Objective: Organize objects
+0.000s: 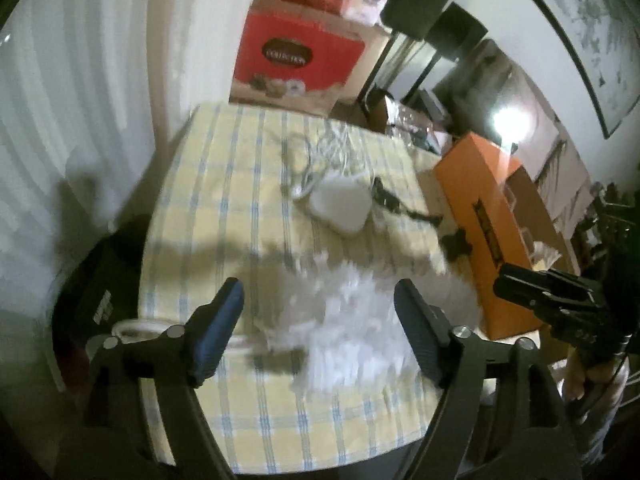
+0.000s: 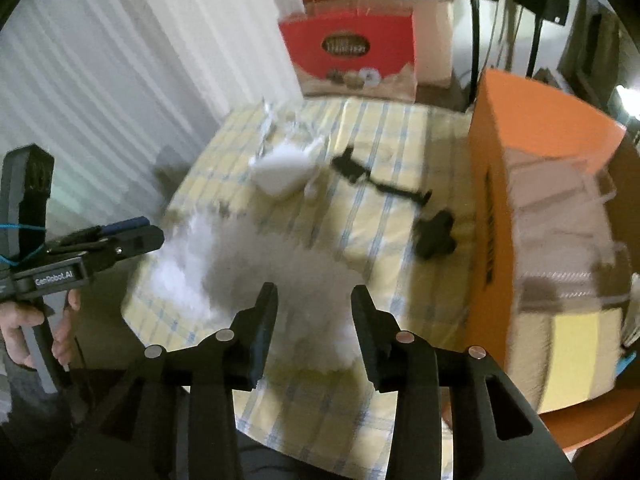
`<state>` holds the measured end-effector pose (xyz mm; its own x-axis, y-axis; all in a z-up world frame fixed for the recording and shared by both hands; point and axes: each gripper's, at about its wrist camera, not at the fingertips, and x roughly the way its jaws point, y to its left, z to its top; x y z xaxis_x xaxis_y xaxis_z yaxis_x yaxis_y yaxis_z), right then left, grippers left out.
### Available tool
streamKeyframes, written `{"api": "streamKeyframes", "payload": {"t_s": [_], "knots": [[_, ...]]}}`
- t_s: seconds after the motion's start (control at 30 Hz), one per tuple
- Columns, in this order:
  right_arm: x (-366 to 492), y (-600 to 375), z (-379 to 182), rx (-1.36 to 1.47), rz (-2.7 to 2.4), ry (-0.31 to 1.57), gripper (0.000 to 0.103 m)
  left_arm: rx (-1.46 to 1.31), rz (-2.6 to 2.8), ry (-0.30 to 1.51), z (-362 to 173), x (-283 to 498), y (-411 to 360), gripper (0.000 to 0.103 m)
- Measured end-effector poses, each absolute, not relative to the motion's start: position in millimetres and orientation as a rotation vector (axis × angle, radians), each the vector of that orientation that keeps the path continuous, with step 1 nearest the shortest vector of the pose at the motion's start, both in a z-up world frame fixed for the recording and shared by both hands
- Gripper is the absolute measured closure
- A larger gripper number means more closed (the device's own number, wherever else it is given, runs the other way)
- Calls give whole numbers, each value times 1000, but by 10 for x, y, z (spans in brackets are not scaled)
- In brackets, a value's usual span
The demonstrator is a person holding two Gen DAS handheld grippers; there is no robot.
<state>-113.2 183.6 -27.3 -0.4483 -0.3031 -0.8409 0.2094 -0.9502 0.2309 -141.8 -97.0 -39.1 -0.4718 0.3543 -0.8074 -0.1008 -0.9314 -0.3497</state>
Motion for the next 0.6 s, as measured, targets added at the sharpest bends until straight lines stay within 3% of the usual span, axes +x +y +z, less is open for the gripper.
{"api": "streamKeyframes", "payload": {"t_s": [0.33, 0.6], "knots": [[-1580, 1906, -69, 1400, -2517, -164, 64, -1443, 2436, -223, -461, -1903, -555, 24], [-1997, 1917, -280, 1473, -2517, -167, 64, -1493, 2442, -251, -585, -2206, -476, 24]]}}
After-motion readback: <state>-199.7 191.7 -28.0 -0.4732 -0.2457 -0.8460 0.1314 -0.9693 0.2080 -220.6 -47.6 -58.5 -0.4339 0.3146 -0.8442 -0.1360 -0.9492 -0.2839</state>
